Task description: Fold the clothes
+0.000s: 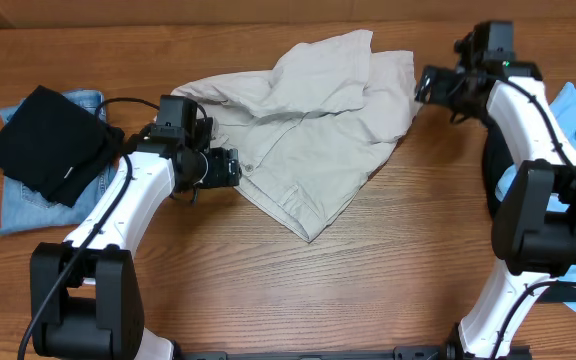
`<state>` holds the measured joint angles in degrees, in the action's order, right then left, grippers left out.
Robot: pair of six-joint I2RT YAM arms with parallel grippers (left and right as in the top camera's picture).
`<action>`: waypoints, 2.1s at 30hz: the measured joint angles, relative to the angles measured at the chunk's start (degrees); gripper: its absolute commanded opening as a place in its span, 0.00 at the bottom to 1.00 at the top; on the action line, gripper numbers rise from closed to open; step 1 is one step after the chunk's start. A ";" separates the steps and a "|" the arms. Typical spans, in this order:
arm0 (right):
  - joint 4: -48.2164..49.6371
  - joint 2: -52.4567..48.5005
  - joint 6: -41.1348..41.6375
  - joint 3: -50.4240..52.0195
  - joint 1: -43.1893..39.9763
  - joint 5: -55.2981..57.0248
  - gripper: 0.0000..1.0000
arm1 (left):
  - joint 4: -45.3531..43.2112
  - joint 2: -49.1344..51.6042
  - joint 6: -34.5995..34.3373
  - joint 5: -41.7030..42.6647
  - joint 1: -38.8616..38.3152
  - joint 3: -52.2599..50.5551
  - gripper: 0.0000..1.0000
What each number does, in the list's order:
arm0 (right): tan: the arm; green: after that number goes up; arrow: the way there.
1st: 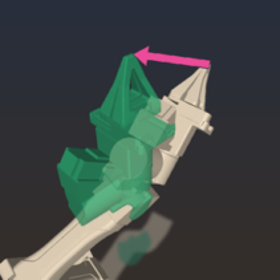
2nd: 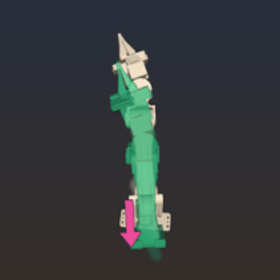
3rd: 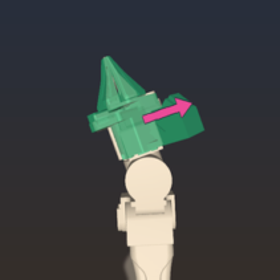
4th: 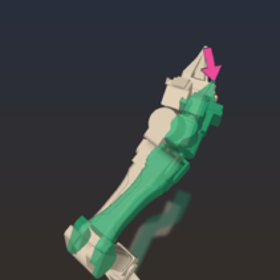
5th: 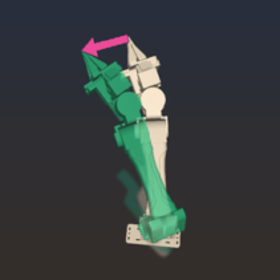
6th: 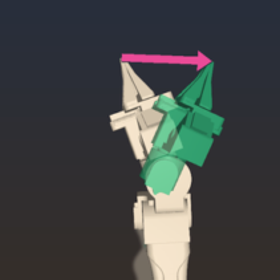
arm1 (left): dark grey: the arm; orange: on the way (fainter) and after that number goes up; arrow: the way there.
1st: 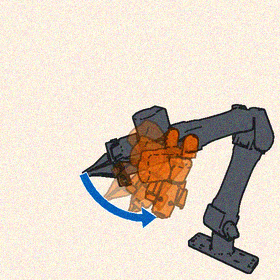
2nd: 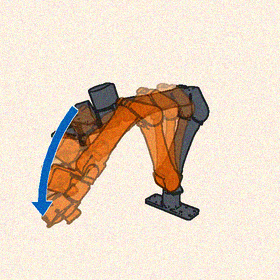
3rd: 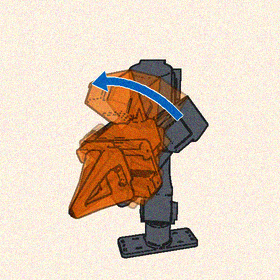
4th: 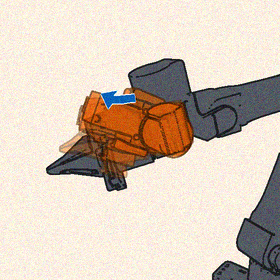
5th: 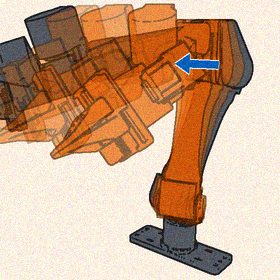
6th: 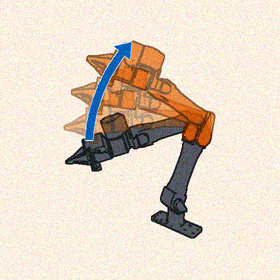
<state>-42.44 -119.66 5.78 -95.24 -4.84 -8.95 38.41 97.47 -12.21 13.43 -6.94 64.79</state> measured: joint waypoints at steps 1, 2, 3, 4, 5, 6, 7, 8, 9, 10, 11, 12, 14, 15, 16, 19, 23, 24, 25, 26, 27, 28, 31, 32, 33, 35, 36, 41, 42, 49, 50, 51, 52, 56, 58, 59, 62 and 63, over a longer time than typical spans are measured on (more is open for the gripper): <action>0.46 0.00 -0.20 0.83 0.13 -0.68 1.00 | -0.92 0.00 -0.04 0.04 0.00 -0.02 0.77; 0.61 0.00 -0.44 1.46 0.37 -1.36 1.00 | -2.03 0.00 0.02 0.02 0.00 -0.04 0.79; 0.76 0.00 -0.57 1.79 0.48 -1.70 1.00 | -2.93 0.00 0.02 0.04 0.00 -0.04 0.82; 0.85 0.00 -0.70 1.92 0.63 -2.21 1.00 | -3.72 0.00 -0.09 0.11 0.00 -0.04 0.83; 0.90 0.00 -0.87 1.92 0.72 -2.47 1.00 | -4.26 0.00 -0.35 0.33 0.00 -0.04 0.84; 0.92 0.00 -0.94 1.92 0.76 -2.80 1.00 | -4.68 0.00 -1.03 0.98 0.00 -0.04 0.84; 0.87 0.00 -1.05 1.92 0.76 -2.95 1.00 | -4.90 0.02 -1.53 1.84 0.00 -0.04 0.84; 0.76 0.00 -1.07 1.92 0.74 -3.06 1.00 | -5.05 0.04 -2.49 3.34 0.00 -0.04 0.81; 0.59 0.00 -1.16 1.95 0.74 -3.10 1.00 | -5.09 0.07 -3.61 5.05 -0.02 -0.04 0.79; 0.35 0.00 -1.16 1.95 0.74 -3.15 1.00 | -5.09 0.07 -5.14 6.99 -0.13 -0.04 0.79; 0.17 0.00 -1.29 1.95 0.74 -3.23 1.00 | -5.09 0.07 -6.45 8.37 -0.24 -0.04 0.79; 0.09 0.00 -1.33 1.95 0.74 -3.28 1.00 | -5.09 0.07 -8.35 9.62 -0.55 -0.04 0.79; -0.11 0.00 -1.33 1.95 0.74 -3.28 1.00 | -5.09 0.17 -12.59 11.41 -1.62 -0.04 0.80; -0.07 0.00 -1.31 1.95 0.74 -3.28 1.00 | -5.11 0.26 -14.12 11.85 -2.10 -0.04 0.81; -0.07 0.00 -1.33 1.95 0.74 -3.28 1.00 | -5.14 0.46 -16.20 12.33 -3.02 -0.04 0.83; -0.48 0.00 -1.31 1.95 0.74 -3.30 1.00 | -5.25 1.60 -21.09 13.40 -6.40 -0.04 0.87; -0.74 0.00 -1.31 1.95 0.74 -3.19 1.00 | -5.38 4.37 -27.61 14.16 -12.59 -0.04 0.89; -0.81 0.00 -1.31 1.95 0.74 -3.04 1.00 | -5.42 5.05 -29.07 14.32 -14.03 -0.04 0.89; -0.85 0.00 -1.29 1.95 0.74 -2.89 1.00 | -5.44 5.70 -30.56 14.45 -15.50 -0.04 0.89; -0.94 0.00 -1.31 1.95 0.74 -2.78 1.00 | -5.46 6.32 -32.04 14.56 -16.94 -0.04 0.90; -1.03 0.00 -1.31 1.95 0.74 -2.67 1.00 | -5.46 6.86 -33.40 14.71 -18.23 -0.04 0.90; -1.11 0.00 -1.31 1.95 0.74 -2.60 1.00 | -5.46 7.43 -34.93 14.88 -19.54 -0.04 0.91; -1.09 0.00 -1.31 1.95 0.74 -2.43 1.00 | -5.68 8.87 -38.69 15.10 -22.69 -0.04 0.91; -1.09 0.00 -1.31 1.95 0.74 -2.25 1.00 | -5.99 9.31 -39.58 15.04 -23.47 -0.04 0.90; -1.07 0.00 -1.31 1.95 0.74 -2.10 1.00 | -6.58 9.73 -40.46 14.64 -24.28 -0.04 0.89; -1.09 0.02 -1.31 1.95 0.74 -1.95 1.00 | -7.87 10.36 -41.57 13.29 -25.42 -0.04 0.78; -1.11 0.11 -1.31 1.95 0.74 -1.86 1.00 | -8.66 10.47 -41.94 12.41 -25.75 -0.07 0.61; -1.77 0.90 -1.29 1.95 0.74 -1.40 0.99 | -13.38 10.58 -43.23 8.74 -26.03 -0.11 0.04; -2.10 1.14 -1.33 1.95 0.74 -1.31 0.99 | -13.33 10.58 -43.19 8.39 -25.94 -0.11 0.04; -4.02 1.66 -1.29 1.95 0.72 -0.81 1.00 | 1.57 10.32 -39.63 8.87 -21.31 0.07 0.04; -4.37 1.66 -1.33 1.95 0.72 -0.70 1.00 | 5.33 9.88 -38.18 9.01 -19.32 0.04 0.04; -4.87 1.66 -1.29 1.95 0.72 -0.66 1.00 | 8.59 9.29 -36.76 8.92 -16.98 0.02 0.04; -5.40 1.66 -1.31 1.95 0.70 -0.66 1.00 | 11.50 8.35 -35.04 8.55 -13.73 -0.02 0.04; -8.26 1.66 -1.33 1.95 0.70 -0.79 1.00 | 15.02 3.13 -28.61 5.31 0.35 -0.07 0.04; -10.05 1.66 -1.84 1.95 0.70 -1.68 1.00 | 14.47 0.96 -26.27 4.24 6.34 -0.04 0.04; -11.34 1.66 -2.34 1.95 0.70 -2.56 1.00 | 14.14 0.07 -24.96 3.82 9.51 -0.04 0.04; -16.04 1.66 -4.70 1.95 0.72 -6.49 1.00 | 13.77 -0.66 -22.21 3.63 15.10 -0.04 0.04; -17.51 1.66 -5.44 1.95 0.76 -7.67 1.00 | 13.75 -0.66 -21.46 3.56 16.13 -0.04 0.04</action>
<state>-59.94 -117.99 0.34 -93.30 -4.08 -16.62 52.16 96.82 -33.67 16.99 9.19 64.75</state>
